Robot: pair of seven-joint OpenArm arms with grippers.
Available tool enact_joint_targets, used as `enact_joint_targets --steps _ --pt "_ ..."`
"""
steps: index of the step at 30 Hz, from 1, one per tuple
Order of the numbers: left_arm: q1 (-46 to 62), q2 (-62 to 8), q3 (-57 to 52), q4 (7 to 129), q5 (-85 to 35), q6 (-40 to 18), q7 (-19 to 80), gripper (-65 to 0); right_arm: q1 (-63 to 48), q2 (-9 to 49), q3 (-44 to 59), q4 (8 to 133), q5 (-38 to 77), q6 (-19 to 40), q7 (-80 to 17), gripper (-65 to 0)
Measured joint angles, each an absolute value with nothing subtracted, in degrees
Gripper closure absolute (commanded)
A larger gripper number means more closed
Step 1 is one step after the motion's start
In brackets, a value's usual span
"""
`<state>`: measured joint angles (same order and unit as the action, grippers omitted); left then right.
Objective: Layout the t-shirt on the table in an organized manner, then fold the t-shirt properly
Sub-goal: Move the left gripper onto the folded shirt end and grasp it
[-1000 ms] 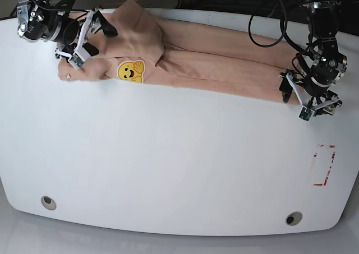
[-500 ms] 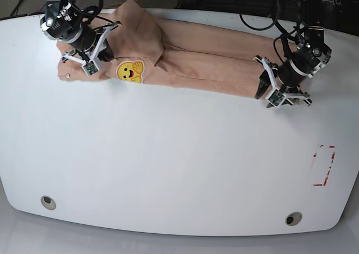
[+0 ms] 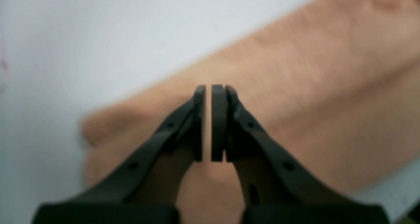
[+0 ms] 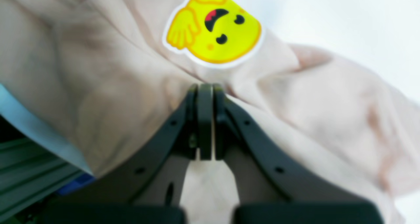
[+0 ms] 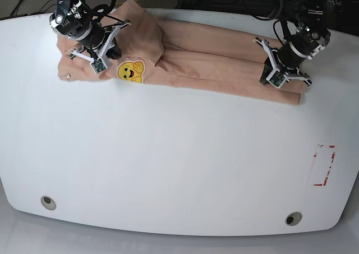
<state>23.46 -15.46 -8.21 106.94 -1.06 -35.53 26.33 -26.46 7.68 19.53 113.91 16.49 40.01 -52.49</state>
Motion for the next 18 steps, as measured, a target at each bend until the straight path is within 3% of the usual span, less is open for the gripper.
enact_joint_targets --steps 8,18 --pt "26.61 -15.46 -7.99 106.8 -1.21 -35.59 25.71 -2.3 -28.29 7.97 19.68 112.53 16.27 39.92 -52.4 0.0" --pt "26.04 -15.42 -7.97 101.01 -1.32 -35.38 25.43 -2.3 -26.63 9.76 21.39 102.87 17.26 40.16 -44.38 0.0"
